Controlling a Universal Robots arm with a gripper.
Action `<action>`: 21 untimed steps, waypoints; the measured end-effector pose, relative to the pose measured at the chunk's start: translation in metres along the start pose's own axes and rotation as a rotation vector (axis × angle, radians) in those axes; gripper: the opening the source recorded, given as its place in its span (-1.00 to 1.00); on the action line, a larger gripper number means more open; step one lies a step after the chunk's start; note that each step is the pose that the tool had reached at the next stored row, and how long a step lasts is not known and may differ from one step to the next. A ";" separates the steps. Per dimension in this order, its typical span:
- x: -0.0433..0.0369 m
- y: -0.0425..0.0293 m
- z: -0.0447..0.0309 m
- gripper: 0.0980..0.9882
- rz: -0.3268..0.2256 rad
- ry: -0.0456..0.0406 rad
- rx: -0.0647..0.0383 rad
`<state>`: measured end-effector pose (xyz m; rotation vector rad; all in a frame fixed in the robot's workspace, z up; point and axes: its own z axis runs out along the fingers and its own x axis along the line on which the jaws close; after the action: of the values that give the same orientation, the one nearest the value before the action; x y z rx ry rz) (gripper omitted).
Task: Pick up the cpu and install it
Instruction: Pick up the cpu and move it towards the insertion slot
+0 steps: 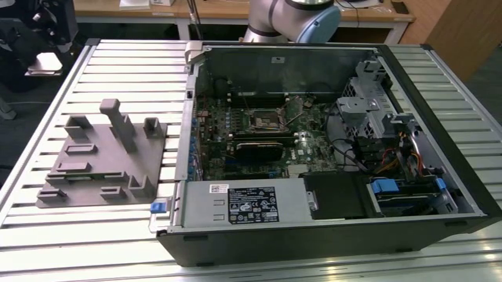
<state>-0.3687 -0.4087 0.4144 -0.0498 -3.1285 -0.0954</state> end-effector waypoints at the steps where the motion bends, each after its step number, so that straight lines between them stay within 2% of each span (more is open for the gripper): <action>1: -0.0036 0.0001 -0.0001 -0.01 0.000 0.0001 0.000; 12: -0.0389 0.0012 0.0000 -0.01 0.000 0.0000 0.000; 21: -0.0628 0.0020 -0.0002 -0.01 0.000 0.0001 0.000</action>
<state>-0.3059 -0.4087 0.4140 -0.0498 -3.1284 -0.0952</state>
